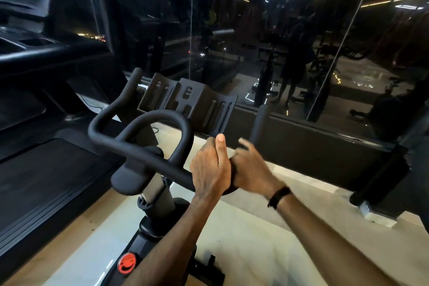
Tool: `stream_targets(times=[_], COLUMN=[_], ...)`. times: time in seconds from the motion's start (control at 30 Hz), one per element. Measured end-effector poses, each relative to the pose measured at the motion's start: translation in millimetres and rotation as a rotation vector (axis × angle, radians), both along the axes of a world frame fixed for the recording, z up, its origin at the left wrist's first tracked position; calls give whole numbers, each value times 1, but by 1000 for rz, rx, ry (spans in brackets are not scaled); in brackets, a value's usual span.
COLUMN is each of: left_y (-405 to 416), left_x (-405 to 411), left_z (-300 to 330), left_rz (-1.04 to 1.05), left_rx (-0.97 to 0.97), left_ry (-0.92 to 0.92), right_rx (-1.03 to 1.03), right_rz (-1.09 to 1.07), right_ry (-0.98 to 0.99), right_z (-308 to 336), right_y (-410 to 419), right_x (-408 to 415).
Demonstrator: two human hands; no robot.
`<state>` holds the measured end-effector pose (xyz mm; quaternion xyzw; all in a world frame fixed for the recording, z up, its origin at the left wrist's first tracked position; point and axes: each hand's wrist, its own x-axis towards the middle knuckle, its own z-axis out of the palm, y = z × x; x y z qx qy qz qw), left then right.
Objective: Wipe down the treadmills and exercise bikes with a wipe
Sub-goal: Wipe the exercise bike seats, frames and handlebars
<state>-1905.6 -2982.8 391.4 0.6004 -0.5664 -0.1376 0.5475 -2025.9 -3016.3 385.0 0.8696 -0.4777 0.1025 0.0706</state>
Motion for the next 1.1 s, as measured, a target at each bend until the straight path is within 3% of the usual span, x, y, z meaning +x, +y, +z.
stream_targets(times=[0.1,0.17,0.33,0.43,0.53,0.67,0.73,0.87,1.0,1.1], left_y=[0,1,3,4,2,0,0,-1,1,1], left_x=[0,-1,1,1,1,-1,-2,-1,0,0], left_z=[-1,-1,2,3,1,-2,-2,-2,0,-1], left_rz=[-7,-13,8,5,-8,-32,-48,-41,-34,-49], left_rx=[-25,-42,-34,-36,-28,-51,-44,-36,-19,-11], left_ry=[33,43,57,49,39,20,15,14,7,-2], right_rx=[-25,-100,-119,-29,-94,-81,-28,158,208,127], right_rz=[112,78,-257,-327,-189,-37,-107,-334,-631,-639], right_ry=[-428,-561,-879,-828,-685,-940,-1052,-1483,-1514,-1552], right_z=[-35,-49,-33,-27,-45,-69,-74,-52,-27,-7], right_y=[48,54,-1,-19,6,79,98,78,12,-15], right_x=[12,12,0,-2,1,27,43,55,40,24])
